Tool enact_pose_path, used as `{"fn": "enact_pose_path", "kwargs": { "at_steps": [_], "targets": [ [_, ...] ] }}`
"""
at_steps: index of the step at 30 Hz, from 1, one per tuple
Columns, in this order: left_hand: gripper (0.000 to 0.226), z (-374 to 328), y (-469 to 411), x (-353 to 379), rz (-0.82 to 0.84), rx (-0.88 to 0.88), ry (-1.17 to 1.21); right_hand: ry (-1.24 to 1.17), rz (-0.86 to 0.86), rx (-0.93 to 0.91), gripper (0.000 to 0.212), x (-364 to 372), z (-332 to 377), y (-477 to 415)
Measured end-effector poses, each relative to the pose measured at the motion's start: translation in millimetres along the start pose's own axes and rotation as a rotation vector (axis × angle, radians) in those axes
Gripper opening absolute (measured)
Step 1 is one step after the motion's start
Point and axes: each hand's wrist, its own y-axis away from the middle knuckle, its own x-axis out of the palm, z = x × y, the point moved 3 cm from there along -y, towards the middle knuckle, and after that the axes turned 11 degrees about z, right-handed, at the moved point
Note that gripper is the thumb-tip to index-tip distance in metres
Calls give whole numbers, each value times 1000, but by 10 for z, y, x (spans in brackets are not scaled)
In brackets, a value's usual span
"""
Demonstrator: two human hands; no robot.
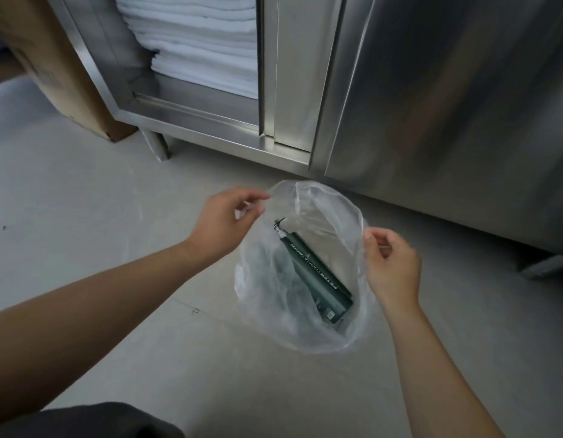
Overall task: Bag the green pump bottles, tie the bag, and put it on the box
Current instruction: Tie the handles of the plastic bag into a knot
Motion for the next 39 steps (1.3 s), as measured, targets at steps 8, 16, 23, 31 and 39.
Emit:
{"fn": "enact_pose_path", "kwargs": {
  "at_steps": [8,16,23,31,39],
  "targets": [
    [27,394,315,9,8,-172,46,59,95,30,16,66,-173,246],
    [9,369,85,-277,-108,-139,-34,104,-57,-12,21,46,71,-42],
    [12,-19,-166,-444,-92,10,-166,109,-160,-148,13,-59,316,-230],
    [12,-632,-375,-560,59,136,-249,-91,-175,-164,10,-204,600,-249],
    [7,-1254,-643,-462,-12,130,-222,-214,-170,-269,8,-784,710,-350]
  ]
}}
